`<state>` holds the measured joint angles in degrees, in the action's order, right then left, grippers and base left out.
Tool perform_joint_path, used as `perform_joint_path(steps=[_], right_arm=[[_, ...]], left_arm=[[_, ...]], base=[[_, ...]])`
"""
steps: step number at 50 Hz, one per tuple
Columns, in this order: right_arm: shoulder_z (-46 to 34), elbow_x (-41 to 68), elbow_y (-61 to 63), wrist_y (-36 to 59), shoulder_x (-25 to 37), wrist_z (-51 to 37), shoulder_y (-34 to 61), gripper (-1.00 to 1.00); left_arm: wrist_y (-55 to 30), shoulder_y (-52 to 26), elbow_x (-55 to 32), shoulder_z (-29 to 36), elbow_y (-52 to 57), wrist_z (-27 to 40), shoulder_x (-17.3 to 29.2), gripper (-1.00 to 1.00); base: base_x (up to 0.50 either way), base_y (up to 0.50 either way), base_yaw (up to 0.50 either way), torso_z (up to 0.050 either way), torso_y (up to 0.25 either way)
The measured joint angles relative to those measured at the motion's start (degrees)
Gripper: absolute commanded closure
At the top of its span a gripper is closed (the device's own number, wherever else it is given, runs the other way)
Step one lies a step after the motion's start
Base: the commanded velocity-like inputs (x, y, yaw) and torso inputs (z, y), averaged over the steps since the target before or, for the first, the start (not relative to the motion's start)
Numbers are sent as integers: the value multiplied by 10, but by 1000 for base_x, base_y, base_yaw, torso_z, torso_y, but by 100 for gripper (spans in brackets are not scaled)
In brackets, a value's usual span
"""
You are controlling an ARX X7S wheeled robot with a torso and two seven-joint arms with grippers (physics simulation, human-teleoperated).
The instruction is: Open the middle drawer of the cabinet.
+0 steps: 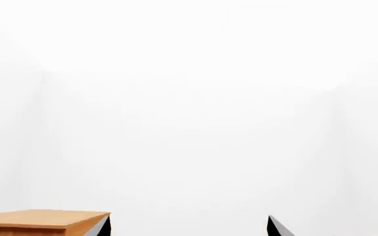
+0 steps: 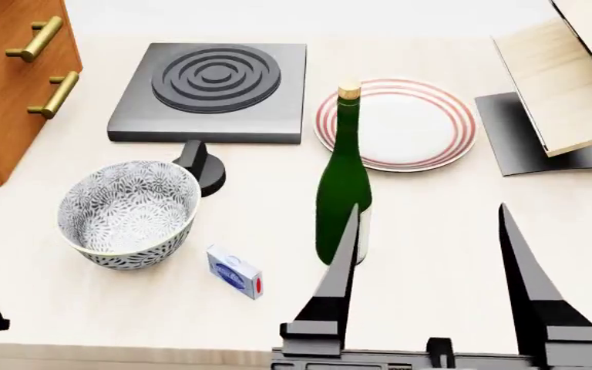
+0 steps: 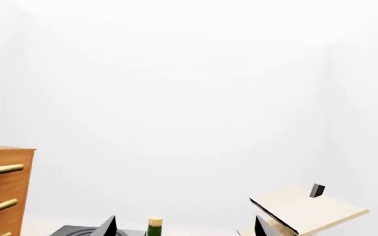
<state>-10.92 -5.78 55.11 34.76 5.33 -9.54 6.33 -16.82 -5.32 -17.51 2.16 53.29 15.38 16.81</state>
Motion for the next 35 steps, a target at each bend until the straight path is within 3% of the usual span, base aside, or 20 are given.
perform_joint_path(steps=[6, 13, 35], right_arm=[[-1, -39, 22, 4, -24, 32, 2, -100], [-7, -76, 36, -13, -38, 50, -2, -100], [-21, -131, 47, -67, -51, 67, -16, -100]], left_arm=[[15, -28, -52, 34, 30, 96, 86, -100], [35, -46, -84, 64, 46, 164, 150, -100], [79, -66, -114, 109, 60, 252, 235, -100]], base=[[0, 0, 0, 0, 0], [0, 0, 0, 0, 0], [3, 0, 0, 0, 0]])
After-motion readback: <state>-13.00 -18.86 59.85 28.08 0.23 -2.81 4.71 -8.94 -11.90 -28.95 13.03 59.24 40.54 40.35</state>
